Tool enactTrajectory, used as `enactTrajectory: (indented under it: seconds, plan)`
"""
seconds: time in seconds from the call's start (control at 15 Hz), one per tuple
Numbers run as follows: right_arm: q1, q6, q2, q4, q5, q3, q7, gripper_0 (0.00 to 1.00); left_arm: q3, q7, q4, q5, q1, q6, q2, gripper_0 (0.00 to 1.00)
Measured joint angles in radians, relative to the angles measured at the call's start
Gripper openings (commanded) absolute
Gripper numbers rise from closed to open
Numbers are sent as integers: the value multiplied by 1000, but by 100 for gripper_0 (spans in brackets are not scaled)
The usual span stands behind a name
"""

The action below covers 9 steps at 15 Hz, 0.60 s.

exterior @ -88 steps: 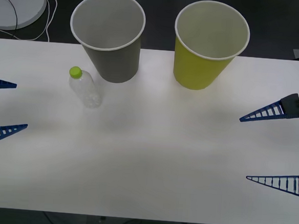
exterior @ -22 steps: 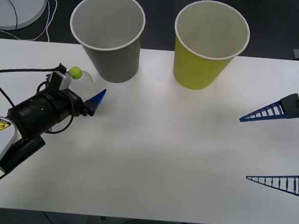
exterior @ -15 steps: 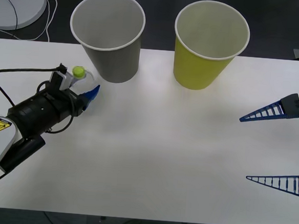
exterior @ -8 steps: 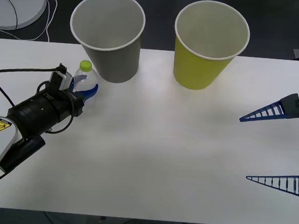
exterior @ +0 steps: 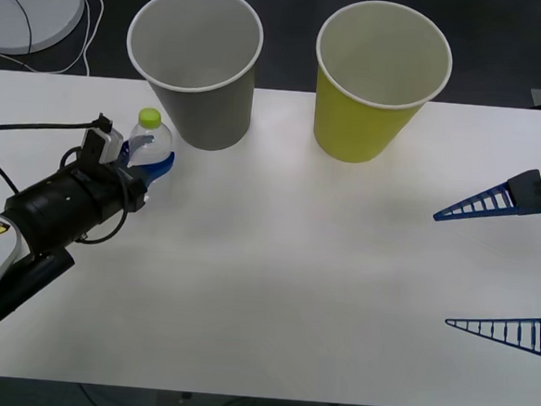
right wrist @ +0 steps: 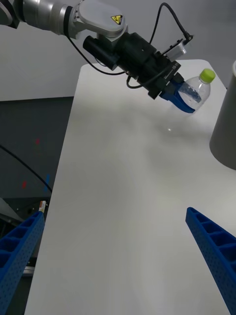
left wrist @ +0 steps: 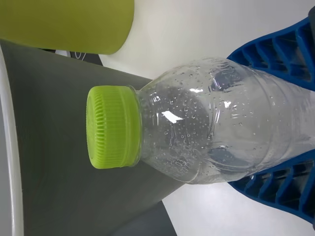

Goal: Put the can into the green bin and the plastic bottle into the gray bin

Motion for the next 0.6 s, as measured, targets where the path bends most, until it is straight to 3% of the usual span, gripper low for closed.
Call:
enactTrajectory:
  seconds: [0.6]
  plan:
    - [0,0,0,0,0,0,0,100,42,34,-143,40,132,-1,45,0]
